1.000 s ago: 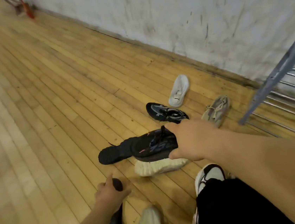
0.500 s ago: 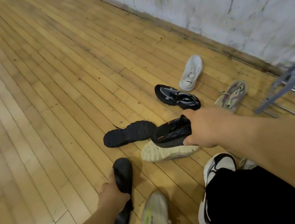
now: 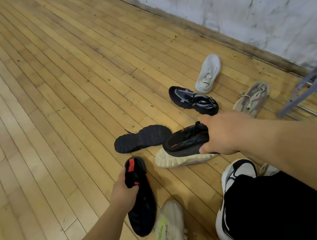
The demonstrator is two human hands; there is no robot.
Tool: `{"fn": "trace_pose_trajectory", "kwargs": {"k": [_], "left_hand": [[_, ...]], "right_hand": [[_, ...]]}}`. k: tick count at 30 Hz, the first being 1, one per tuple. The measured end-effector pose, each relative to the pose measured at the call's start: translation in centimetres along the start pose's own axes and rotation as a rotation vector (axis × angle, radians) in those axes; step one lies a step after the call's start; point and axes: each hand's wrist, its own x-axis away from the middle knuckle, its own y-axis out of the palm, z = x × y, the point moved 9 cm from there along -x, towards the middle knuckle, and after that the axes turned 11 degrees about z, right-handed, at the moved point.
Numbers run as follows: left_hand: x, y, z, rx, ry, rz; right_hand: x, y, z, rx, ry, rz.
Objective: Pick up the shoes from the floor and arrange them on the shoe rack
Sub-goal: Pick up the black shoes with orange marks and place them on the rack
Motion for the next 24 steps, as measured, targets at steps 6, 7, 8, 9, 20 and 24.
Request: {"fn": "trace_pose_trajectory", "kwargs": {"k": [6,7,8,9,20,24], "left_hand": [[-1.9,1.9,4.6,-0.158,0.186,-0.015],[-2.5,2.3,6.1,-0.186,0.244,-0.006],[-3.1,2.6,7.8,-0.226,0.302,0.006],[-3.9,3.0,9.4,-0.282,0.355,0.018],[-11.3,11.5,18.5,-0.997,0.700,-0.145],[-12.2,12.3,18.3,-1.021,0.730,-0.132]], "right_hand": [[0.4,-0.4,0.3,-0.018,0.031,0.001],[0.4,-0.6,0.5,-0.008,0.041,0.005],[0.5,-1.0,0.8,0.010,0.050,0.015],[0.5,-1.4,1.2,0.030,0.065,0.031],[-0.8,-1.3,10.5,-0.034,0.336,-0.006],[-1.8,-0.6,12.6,-0.063,0.371,-0.087]]}}
